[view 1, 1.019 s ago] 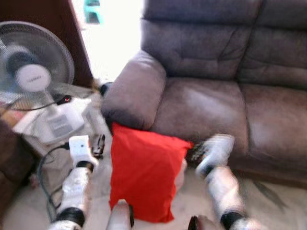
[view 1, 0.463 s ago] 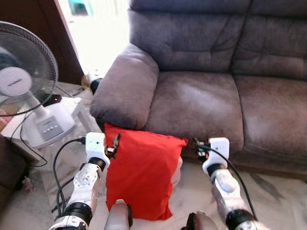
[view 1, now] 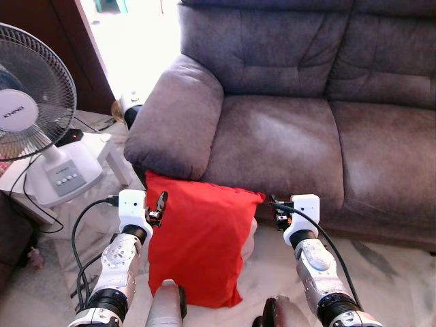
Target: Move the pillow to the sofa from floor
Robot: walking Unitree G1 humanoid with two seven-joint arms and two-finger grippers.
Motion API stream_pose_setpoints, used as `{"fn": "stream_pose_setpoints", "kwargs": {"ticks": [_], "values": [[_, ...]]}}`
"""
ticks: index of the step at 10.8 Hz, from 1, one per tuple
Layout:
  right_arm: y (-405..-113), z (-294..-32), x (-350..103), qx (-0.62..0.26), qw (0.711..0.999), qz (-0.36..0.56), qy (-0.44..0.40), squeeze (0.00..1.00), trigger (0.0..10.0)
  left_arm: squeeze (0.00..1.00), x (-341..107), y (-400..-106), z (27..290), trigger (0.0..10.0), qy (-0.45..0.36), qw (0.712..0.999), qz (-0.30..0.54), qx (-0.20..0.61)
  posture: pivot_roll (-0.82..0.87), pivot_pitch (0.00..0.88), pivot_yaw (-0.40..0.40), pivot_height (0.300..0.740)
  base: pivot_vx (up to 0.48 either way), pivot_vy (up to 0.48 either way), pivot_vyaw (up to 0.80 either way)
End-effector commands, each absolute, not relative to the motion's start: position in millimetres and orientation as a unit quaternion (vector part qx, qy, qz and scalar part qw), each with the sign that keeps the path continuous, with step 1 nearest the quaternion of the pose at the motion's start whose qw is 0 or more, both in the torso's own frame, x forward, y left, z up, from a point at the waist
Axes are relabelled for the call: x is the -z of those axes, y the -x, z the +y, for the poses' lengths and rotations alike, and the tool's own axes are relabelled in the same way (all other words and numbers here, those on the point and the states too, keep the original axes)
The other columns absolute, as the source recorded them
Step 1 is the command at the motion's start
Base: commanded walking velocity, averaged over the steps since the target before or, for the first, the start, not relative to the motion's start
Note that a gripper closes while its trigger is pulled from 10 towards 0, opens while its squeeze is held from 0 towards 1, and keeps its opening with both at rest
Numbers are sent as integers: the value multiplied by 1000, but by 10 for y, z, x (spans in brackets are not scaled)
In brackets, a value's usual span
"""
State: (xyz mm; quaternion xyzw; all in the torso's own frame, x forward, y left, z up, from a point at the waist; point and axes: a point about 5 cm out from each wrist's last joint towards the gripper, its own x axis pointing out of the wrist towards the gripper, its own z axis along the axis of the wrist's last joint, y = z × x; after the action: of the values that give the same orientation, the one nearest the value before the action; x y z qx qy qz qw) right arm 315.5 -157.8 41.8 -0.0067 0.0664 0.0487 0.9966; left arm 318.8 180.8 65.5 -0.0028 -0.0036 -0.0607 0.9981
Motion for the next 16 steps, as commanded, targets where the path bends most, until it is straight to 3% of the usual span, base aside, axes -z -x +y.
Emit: {"fn": "stream_pose_setpoints", "kwargs": {"ticks": [1,12,16], "values": [[-3129,-1550,-367,-56,995,80,6,0,10000,0,-629,-3162,1852,10000,0,998,3,55,132,208,17,605,0,0,0],[-3110,-1504,-330,-71,993,91,-2,0,10000,0,-738,-3241,1927,10000,-3,999,-8,40,138,213,21,597,0,0,0],[-3249,-1482,-412,-58,991,110,-43,0,10000,0,-888,-3320,2024,10000,19,999,-31,14,143,225,25,597,0,0,0]]}}
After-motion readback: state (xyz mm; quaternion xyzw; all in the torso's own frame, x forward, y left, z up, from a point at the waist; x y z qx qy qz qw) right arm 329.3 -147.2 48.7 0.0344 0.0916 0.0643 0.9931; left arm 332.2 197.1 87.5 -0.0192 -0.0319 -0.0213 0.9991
